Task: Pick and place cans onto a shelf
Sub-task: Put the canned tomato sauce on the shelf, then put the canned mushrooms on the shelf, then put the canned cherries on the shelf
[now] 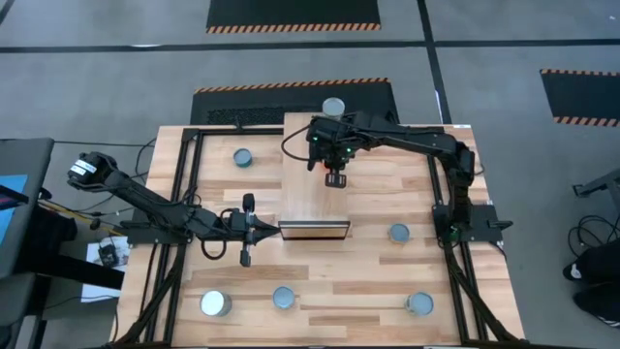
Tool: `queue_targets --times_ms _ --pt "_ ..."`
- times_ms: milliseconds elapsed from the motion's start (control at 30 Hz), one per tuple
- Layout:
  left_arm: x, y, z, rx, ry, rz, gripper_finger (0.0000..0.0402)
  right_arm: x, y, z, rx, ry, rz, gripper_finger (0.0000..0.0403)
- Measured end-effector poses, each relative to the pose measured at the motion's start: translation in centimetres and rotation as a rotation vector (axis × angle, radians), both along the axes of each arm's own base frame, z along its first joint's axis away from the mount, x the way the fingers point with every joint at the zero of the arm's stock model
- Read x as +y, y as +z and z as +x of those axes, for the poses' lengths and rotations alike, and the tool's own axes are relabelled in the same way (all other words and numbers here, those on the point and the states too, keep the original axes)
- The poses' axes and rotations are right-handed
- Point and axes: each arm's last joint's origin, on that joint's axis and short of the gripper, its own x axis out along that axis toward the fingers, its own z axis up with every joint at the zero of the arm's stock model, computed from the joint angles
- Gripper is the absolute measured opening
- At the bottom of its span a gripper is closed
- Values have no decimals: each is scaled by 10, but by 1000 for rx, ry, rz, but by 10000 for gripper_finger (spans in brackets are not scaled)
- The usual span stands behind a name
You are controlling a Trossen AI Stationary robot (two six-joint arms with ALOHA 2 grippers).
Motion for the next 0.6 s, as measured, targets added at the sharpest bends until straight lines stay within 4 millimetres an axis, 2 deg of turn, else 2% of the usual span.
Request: queue_targets --times_ms 433,600 --pt "0 0 0 0 -1 4 0 -2 0 0 8 -38 -47 98" --pt "0 0 0 0 -1 4 0 8 8 1 -9 -18 -91 124"
